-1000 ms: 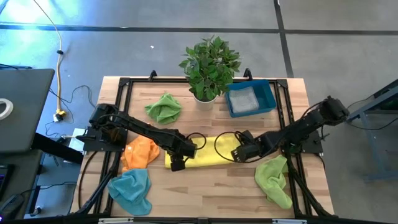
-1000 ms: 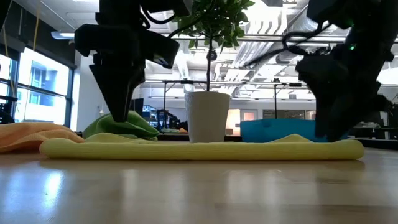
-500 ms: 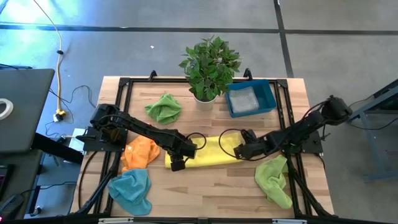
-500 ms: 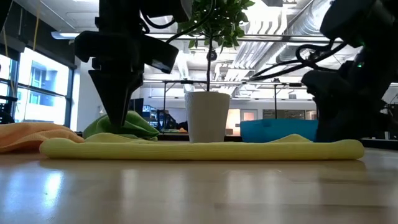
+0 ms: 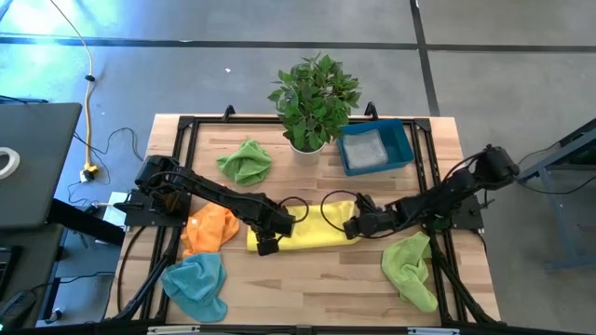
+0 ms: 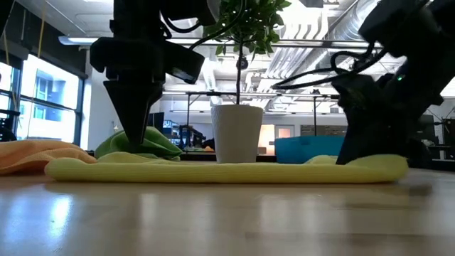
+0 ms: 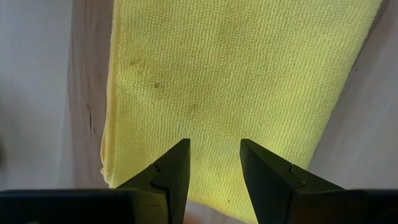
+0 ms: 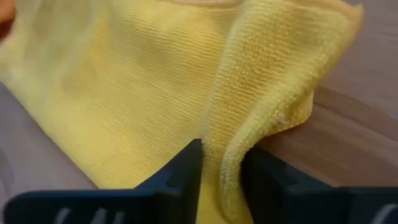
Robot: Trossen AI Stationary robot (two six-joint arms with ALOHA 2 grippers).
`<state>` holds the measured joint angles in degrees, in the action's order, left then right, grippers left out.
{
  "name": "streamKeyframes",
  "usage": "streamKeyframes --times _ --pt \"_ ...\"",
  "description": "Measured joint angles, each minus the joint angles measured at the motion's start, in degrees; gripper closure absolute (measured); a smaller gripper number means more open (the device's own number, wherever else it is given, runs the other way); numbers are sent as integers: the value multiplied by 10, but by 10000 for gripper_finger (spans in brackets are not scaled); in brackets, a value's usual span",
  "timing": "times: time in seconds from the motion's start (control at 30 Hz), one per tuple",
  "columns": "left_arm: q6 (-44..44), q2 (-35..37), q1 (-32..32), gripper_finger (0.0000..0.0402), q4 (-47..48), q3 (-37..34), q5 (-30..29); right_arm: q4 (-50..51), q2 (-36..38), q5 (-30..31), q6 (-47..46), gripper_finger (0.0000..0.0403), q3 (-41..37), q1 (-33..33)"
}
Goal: Sort microfiber towel by color & place in baskets
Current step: Fold the yellow towel
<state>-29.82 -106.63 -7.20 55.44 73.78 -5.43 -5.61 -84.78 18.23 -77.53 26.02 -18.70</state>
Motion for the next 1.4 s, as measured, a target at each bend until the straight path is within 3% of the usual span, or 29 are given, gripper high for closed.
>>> streamKeyframes --times 0.23,0.63,0.83,1.17,1.4 --pt "-20 0 0 271 0 0 -2 -30 -20 -2 5 394 0 0" --pt "-46 0 -16 271 2 0 5 -5 -16 -38 -6 401 7 1" --pt "-62 0 -27 271 2 0 5 167 -16 -70 19 402 77 1" --pt "-66 0 -27 271 3 0 6 640 -18 -102 66 402 258 3" --pt "-66 0 -27 271 14 2 6 806 -18 -131 55 403 363 3"
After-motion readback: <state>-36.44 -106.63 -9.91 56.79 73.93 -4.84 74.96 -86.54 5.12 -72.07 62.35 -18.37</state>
